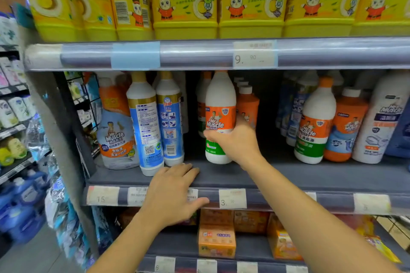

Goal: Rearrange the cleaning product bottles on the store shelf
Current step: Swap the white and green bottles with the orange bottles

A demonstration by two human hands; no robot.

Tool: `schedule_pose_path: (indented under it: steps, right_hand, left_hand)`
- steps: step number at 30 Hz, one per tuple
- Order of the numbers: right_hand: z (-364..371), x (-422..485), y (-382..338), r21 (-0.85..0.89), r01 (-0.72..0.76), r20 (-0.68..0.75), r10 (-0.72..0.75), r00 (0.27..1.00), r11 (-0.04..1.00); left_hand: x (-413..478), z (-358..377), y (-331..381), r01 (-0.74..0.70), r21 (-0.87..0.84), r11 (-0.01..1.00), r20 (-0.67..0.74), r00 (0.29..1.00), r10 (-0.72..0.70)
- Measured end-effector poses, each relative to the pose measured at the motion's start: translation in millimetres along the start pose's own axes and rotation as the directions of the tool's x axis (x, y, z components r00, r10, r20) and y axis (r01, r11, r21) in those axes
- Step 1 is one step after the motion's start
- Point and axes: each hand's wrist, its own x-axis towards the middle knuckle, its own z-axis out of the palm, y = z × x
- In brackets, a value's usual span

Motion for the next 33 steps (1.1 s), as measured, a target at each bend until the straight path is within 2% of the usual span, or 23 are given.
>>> schedule_pose_path:
  steps: [5, 11, 29, 33]
  right_hand:
    - [39, 25, 23, -0.093, -0.059, -0.048, 0.055, 0.997, 0.994]
    - [63, 46, 34, -0.074, -0.151, -0.091, 0.144, 0.985, 0.986]
    - [84, 69, 36, -0.086, -0.145, -0.109, 0.135, 0.985, 0.986]
    - [80, 65, 33, -0.126, -0.158, -0.054, 0.152, 0.987, 0.979]
  left_hand:
    - [0, 7, 0, 0.012, 0.007, 1.0, -0.026, 1.0, -0.012]
    - [1, 15, -2, 0.012, 0.012, 1.0, -0.036, 0.999, -0.012]
    - [0, 13, 0, 0.029, -0.023, 0.999, -0.023, 0.999, -0.029]
    - [-1, 11, 1, 0.032, -0.033, 0.999, -0.01, 0.999, -0.032]
